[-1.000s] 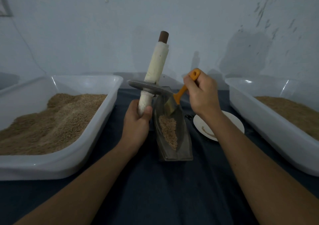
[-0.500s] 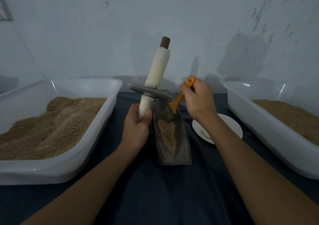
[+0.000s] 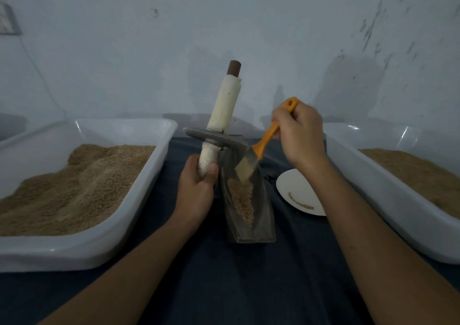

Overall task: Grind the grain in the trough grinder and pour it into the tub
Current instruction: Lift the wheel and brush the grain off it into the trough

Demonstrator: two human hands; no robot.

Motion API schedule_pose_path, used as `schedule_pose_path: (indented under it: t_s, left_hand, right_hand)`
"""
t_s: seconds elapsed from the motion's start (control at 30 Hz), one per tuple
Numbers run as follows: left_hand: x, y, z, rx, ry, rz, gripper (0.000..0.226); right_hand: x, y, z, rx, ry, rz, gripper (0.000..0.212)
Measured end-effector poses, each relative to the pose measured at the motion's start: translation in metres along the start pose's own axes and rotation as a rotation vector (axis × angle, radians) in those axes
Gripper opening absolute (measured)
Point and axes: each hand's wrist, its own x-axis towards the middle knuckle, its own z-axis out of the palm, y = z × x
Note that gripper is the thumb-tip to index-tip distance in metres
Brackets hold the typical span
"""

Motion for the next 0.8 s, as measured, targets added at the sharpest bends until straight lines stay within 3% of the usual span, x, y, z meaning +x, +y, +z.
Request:
schedule_pose_path:
  t_s: [0.13, 0.4, 0.8]
  left_hand:
    - [0.001, -0.002, 0.0, 0.009, 0.006, -0.004, 0.011]
    - [-0.001, 0.0, -0.002, 0.012, 0.011, 0.0, 0.022]
    - [0.0, -0.002, -0.002, 0.021, 0.012, 0.024, 0.008]
  right_hand:
    - [-0.005, -0.018, -0.011, 0.031, 0.048, 0.003, 0.034]
    - [-0.035, -0.029, 0.0, -0.049, -0.077, -0.042, 0.035]
    - [-0.043, -0.006, 0.01, -0.147, -0.038, -0.208, 0.032]
